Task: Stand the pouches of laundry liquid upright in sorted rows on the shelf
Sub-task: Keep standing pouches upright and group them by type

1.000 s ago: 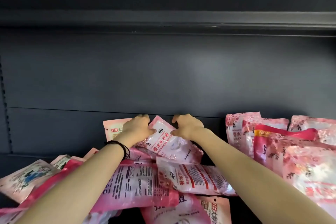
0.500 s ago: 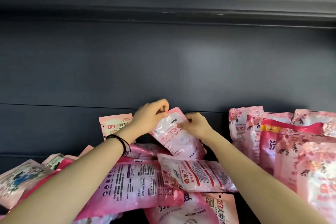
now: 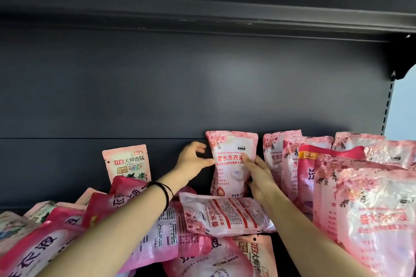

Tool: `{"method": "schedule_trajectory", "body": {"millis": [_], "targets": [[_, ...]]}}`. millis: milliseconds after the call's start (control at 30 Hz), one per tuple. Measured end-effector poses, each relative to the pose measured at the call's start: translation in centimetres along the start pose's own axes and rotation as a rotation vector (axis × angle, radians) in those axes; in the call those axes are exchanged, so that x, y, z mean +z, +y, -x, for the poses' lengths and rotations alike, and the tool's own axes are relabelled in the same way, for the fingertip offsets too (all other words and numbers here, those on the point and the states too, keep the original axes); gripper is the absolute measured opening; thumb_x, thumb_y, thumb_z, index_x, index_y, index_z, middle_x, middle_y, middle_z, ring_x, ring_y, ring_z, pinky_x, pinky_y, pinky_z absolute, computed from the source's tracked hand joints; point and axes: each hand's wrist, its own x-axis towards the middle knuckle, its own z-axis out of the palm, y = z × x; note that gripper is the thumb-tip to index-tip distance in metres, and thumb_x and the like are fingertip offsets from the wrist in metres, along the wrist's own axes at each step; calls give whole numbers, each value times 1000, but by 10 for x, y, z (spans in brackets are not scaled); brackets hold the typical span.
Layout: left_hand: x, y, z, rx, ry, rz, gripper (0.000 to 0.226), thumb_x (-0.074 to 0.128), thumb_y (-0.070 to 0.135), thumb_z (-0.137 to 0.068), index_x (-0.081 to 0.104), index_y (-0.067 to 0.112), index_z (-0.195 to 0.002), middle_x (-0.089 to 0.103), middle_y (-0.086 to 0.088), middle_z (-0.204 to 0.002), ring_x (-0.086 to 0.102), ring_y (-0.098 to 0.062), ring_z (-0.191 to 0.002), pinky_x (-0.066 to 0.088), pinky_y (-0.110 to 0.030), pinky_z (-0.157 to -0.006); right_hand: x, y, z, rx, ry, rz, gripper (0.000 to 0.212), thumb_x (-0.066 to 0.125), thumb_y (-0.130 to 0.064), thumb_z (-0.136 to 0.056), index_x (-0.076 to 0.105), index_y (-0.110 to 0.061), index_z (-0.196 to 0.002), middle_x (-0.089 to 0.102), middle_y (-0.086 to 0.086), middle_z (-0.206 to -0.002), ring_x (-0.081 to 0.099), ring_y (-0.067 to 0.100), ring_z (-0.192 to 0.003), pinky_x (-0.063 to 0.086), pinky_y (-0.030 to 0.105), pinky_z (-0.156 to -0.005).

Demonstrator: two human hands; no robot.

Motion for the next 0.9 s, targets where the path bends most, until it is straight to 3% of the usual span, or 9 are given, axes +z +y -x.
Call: {"method": "schedule_trajectory", "body": {"millis": [167, 300, 433, 500, 600, 733, 900], "targets": [[-5, -7, 3, -29, -291, -23, 51, 82, 21, -72, 61, 15, -118, 64, 4, -115, 59, -10, -107, 49, -31, -95, 0, 0, -1, -1, -26, -25, 24, 59, -15, -93, 63, -9, -116, 72, 6, -102, 69, 18, -84, 54, 28, -56], [-1, -10, 8, -37, -206, 168, 29, 80, 7, -72, 66, 14, -97, 69, -2, -100, 65, -11, -92, 53, -21, -78, 1, 2, -1, -10, -19, -3, 19, 60, -15, -92, 66, -11, -109, 73, 5, -101, 68, 20, -87, 53, 31, -61], [9, -16, 10, -104, -62, 276, 15, 76, 1, -74, 67, 9, -82, 72, -11, -96, 69, -19, -84, 57, -27, -76, 2, 2, -2, -37, -35, 124, 15, 59, -19, -93, 67, -13, -104, 74, 3, -98, 70, 16, -83, 53, 27, -59], [12, -17, 10, -129, -31, 287, 13, 75, 1, -76, 68, 9, -82, 72, -14, -98, 69, -23, -88, 58, -33, -79, -1, 4, -4, -52, -45, 228, 19, 63, -22, -91, 65, -16, -108, 73, 2, -102, 70, 17, -90, 57, 34, -73], [11, -17, 7, -135, -45, 256, 13, 75, 2, -76, 67, 10, -83, 72, -13, -100, 69, -23, -90, 57, -34, -81, -7, 7, -3, -18, -67, 351, 31, 71, -21, -84, 60, -19, -113, 71, 3, -110, 67, 19, -101, 52, 43, -94], [11, -18, 9, -136, -135, 0, 21, 81, 9, -71, 66, 11, -86, 72, -7, -100, 68, -20, -94, 55, -36, -87, -9, 8, -5, -2, -47, 455, 22, 68, -6, -85, 64, -15, -105, 70, 3, -107, 66, 19, -99, 53, 34, -86], [12, -19, 12, -92, -88, -76, 22, 82, 11, -71, 69, 9, -87, 72, -7, -101, 68, -19, -92, 56, -36, -86, -8, 6, -9, -27, 35, 555, 11, 63, -10, -91, 66, -12, -101, 70, 8, -109, 65, 25, -102, 52, 45, -96]]}}
